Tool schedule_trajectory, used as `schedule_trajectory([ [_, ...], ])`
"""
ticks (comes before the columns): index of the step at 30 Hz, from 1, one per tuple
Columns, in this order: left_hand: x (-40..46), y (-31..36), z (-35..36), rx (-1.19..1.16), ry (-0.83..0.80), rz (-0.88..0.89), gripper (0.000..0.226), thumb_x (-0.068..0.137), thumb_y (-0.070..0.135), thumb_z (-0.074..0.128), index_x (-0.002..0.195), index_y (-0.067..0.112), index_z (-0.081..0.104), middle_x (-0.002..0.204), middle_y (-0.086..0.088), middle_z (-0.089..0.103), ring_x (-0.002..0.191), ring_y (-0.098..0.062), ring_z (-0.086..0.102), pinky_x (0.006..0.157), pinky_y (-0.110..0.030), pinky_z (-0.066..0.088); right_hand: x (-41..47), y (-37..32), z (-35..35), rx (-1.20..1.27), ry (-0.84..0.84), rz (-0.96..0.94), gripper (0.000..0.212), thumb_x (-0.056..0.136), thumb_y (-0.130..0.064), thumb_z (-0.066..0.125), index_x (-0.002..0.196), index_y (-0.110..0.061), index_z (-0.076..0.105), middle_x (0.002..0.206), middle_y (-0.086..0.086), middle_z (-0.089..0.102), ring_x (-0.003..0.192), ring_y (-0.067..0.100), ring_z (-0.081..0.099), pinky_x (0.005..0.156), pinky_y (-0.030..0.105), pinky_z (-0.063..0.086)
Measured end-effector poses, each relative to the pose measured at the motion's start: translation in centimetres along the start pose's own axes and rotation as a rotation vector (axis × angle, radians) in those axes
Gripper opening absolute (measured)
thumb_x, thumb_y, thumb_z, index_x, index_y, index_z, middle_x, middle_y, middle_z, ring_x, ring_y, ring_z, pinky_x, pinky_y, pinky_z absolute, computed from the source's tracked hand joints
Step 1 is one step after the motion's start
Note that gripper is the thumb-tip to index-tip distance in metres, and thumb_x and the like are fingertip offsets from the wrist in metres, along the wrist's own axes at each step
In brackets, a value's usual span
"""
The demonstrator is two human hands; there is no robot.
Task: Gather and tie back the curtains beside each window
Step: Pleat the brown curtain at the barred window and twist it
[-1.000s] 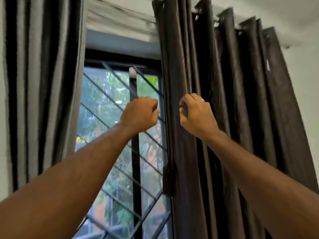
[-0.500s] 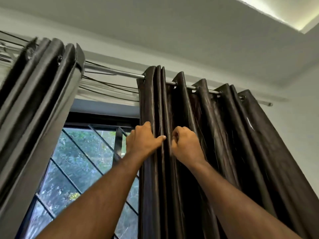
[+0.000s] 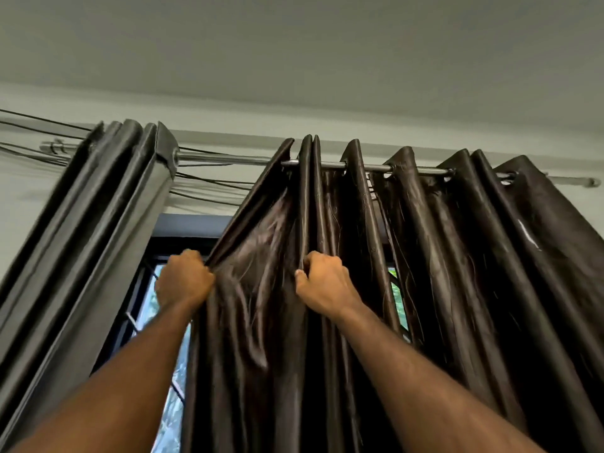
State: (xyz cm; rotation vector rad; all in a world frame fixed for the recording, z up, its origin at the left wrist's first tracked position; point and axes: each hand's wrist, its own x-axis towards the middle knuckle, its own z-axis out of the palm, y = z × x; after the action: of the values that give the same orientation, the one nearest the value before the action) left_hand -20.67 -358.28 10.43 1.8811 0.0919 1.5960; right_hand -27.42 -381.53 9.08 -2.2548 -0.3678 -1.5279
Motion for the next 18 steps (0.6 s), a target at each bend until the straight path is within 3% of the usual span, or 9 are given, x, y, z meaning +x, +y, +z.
schedule_trajectory([
  [2,1.9,-2.7,-1.3,0.015,0.036,-0.069,0.019,0.088,0.021,0.068,0.101,0.007,0.068,0.11,-0.024,0.064,0.101,-0.045,0.063,0.08,-0.046,0.051,0.4,-0.5,0.4,-0.035,-0.003,0.055,0.038,0.097,-0.043,0.056,0.122,-0.014,0.057,0.123,0.01,0.061,0.115,0.034,0.061,0.094,0.046,0.055],
  [4,3.2,-4.7,-2.1,-0.052,0.061,-0.075,0.012,0.086,0.017,0.07,0.087,0.005,0.068,0.099,-0.023,0.066,0.093,-0.043,0.064,0.074,-0.04,0.048,0.8,-0.7,0.7,-0.043,0.008,0.093,0.045,0.097,-0.046,0.059,0.126,-0.012,0.052,0.126,0.012,0.059,0.118,0.034,0.059,0.095,0.046,0.055],
  [8,3.2,-6.2,-1.2,-0.263,-0.05,0.103,0.027,0.068,0.029,0.075,0.056,0.008,0.063,0.055,-0.008,0.061,0.061,-0.03,0.062,0.059,-0.034,0.041,2.1,-2.0,1.2,0.042,0.072,0.102,0.059,0.094,-0.049,0.065,0.136,-0.012,0.047,0.132,0.012,0.058,0.123,0.035,0.058,0.095,0.044,0.053],
  [10,2.6,-5.4,-0.3,-0.353,-0.049,0.178,0.031,0.063,0.033,0.072,0.052,0.009,0.056,0.046,-0.002,0.053,0.049,-0.018,0.052,0.056,-0.031,0.042,2.8,-3.0,1.7,0.095,0.116,0.111,0.063,0.094,-0.049,0.065,0.141,-0.012,0.046,0.134,0.011,0.058,0.123,0.033,0.058,0.094,0.041,0.051],
  [13,2.3,-3.4,0.4,-0.422,-0.078,0.296,0.028,0.076,0.021,0.083,0.063,0.005,0.064,0.054,-0.007,0.059,0.052,-0.01,0.046,0.055,-0.026,0.038,4.0,-4.9,2.7,0.127,0.231,0.138,0.049,0.096,-0.043,0.064,0.134,-0.013,0.054,0.126,0.009,0.063,0.116,0.031,0.062,0.09,0.039,0.053],
  [18,3.5,-1.3,0.3,-0.498,-0.065,0.375,0.018,0.084,0.028,0.079,0.075,0.013,0.076,0.062,0.001,0.068,0.061,-0.011,0.064,0.063,-0.028,0.05,5.1,-6.8,3.8,0.169,0.324,0.25,0.011,0.099,-0.01,0.059,0.109,-0.007,0.06,0.106,0.006,0.061,0.086,0.019,0.057,0.07,0.033,0.05],
])
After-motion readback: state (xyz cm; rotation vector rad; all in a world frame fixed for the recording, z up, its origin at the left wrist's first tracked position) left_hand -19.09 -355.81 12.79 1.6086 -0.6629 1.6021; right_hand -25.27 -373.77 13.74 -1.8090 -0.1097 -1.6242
